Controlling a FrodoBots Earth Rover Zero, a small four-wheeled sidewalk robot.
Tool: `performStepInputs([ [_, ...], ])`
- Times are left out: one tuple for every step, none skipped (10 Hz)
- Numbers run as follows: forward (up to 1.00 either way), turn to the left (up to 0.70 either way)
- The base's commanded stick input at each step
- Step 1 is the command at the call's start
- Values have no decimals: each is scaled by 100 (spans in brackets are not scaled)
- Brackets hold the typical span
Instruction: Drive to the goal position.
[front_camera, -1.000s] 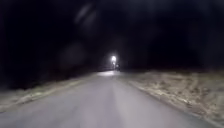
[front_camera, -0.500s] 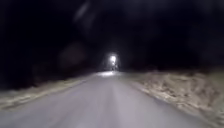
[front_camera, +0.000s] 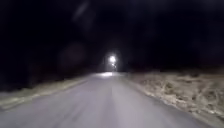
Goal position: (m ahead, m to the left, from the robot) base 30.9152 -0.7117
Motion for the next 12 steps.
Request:
performStepInputs([
  [85, 0],
  [85, 0],
  [85, 0],
  [85, 0],
  [85, 0],
  [85, 0],
  [85, 0],
  [85, 8],
  [85, 33],
  [85, 20],
  [85, 0],
  [85, 0],
])
